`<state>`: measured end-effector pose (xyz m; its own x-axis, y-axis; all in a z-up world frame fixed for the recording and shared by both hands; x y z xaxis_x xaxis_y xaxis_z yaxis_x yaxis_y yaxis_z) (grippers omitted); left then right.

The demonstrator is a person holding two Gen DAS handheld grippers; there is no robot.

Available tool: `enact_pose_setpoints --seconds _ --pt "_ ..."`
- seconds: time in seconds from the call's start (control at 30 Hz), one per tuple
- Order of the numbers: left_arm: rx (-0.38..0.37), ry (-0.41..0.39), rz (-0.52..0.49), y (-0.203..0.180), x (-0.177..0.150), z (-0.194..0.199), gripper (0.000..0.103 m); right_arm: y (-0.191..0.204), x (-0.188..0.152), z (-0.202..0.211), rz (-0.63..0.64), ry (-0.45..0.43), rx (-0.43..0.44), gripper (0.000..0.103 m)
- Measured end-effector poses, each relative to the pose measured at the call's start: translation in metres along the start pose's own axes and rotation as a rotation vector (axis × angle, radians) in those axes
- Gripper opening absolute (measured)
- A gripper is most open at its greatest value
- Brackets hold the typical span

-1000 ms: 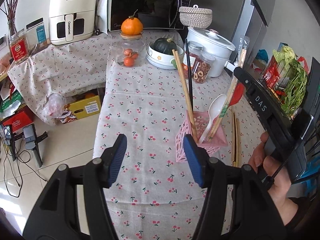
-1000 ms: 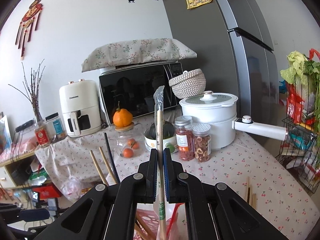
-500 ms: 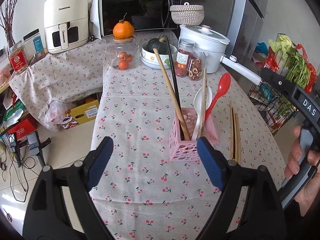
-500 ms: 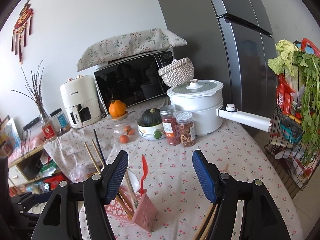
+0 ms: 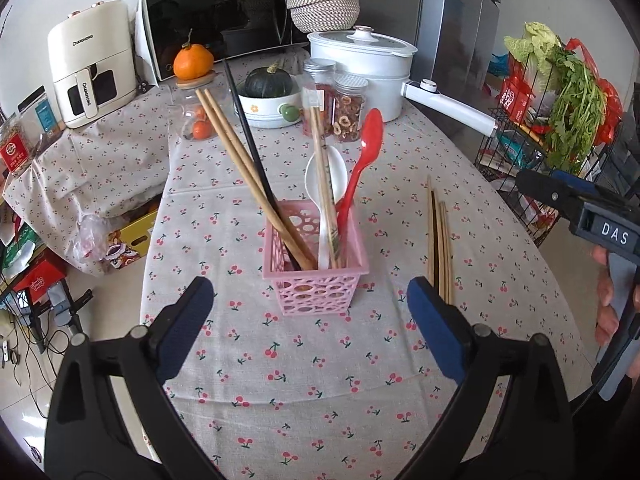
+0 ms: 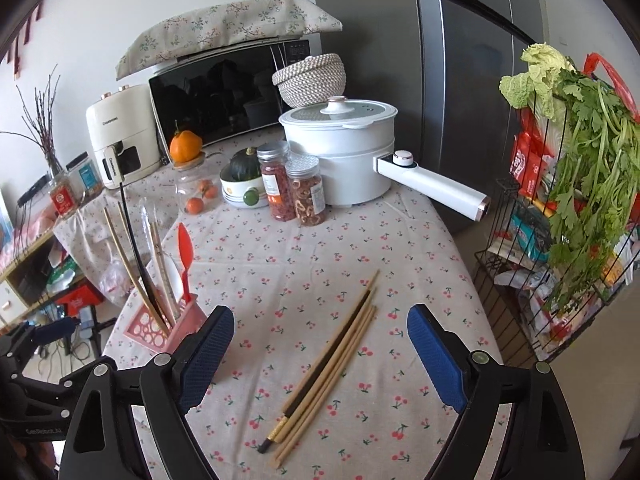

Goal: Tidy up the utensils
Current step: 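Open both tools and move them back to the remaining chopsticks, then close the left tool on a plain wooden chopstick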

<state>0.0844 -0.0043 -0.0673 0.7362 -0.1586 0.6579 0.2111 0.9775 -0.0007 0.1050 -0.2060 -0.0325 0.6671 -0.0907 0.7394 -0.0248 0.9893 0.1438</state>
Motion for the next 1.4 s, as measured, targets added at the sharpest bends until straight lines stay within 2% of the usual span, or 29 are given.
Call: enact_pose_setpoints --seconds 0.17,0.33,0.47,0.53,0.57,0.6,0.63,0.67,0.7,0.73,0.9,0.97,1.13,1.4 --pt "-0.016 0.022 -0.055 -0.032 0.006 -0.006 0.097 -0.038 -0.007 -0.005 -0.077 0.089 -0.009 0.090" --pt "-0.074 0.047 -0.105 -0.069 0.013 -0.014 0.097 -0.077 -0.017 -0.017 -0.153 0.194 -0.054 0.090" --pt "-0.132 0.102 -0.130 -0.099 0.024 -0.034 0.097 -0.100 -0.022 -0.025 -0.166 0.256 -0.072 0.090" --pt "-0.144 0.140 -0.132 -0.111 0.030 -0.051 0.092 -0.108 -0.023 -0.028 -0.161 0.277 -0.086 0.090" --pt "-0.148 0.165 -0.123 -0.114 0.033 -0.062 0.084 -0.113 -0.024 -0.031 -0.164 0.288 -0.090 0.090" --pt "-0.161 0.195 -0.109 -0.118 0.035 -0.073 0.072 -0.117 -0.024 -0.033 -0.170 0.299 -0.092 0.090" --pt "-0.183 0.226 -0.090 -0.121 0.037 -0.085 0.066 -0.121 -0.024 -0.036 -0.179 0.312 -0.093 0.090" --pt "-0.207 0.257 -0.067 -0.124 0.039 -0.097 0.054 -0.126 -0.025 -0.039 -0.187 0.323 -0.094 0.090" --pt "-0.222 0.284 -0.046 -0.126 0.041 -0.109 0.046 -0.129 -0.026 -0.041 -0.192 0.333 -0.096 0.090" --pt "-0.226 0.302 -0.026 -0.129 0.044 -0.120 0.043 -0.132 -0.026 -0.044 -0.193 0.344 -0.099 0.090" --pt "-0.195 0.328 -0.010 -0.141 0.058 -0.162 0.017 -0.142 -0.026 -0.060 -0.175 0.378 -0.124 0.090" --pt "-0.197 0.335 -0.014 -0.145 0.062 -0.174 0.012 -0.146 -0.025 -0.064 -0.179 0.385 -0.124 0.090" --pt "-0.183 0.334 -0.039 -0.156 0.072 -0.199 0.008 -0.156 -0.022 -0.072 -0.215 0.395 -0.117 0.090" --pt "-0.126 0.338 -0.095 -0.168 0.078 -0.223 0.008 -0.165 -0.018 -0.078 -0.245 0.400 -0.113 0.090"
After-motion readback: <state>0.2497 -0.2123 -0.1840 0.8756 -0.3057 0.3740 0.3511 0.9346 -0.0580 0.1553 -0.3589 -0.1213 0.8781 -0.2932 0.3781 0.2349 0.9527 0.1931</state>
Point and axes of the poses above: each gripper's, at about its wrist camera, not at the fingertips, and z roughly against the way its jaws point, y to its left, x to its top, the point moved 3 cm from there along -z, roughly the way its jaws point, and after that the axes turned 2 degrees about -z, right-handed, at the moved point
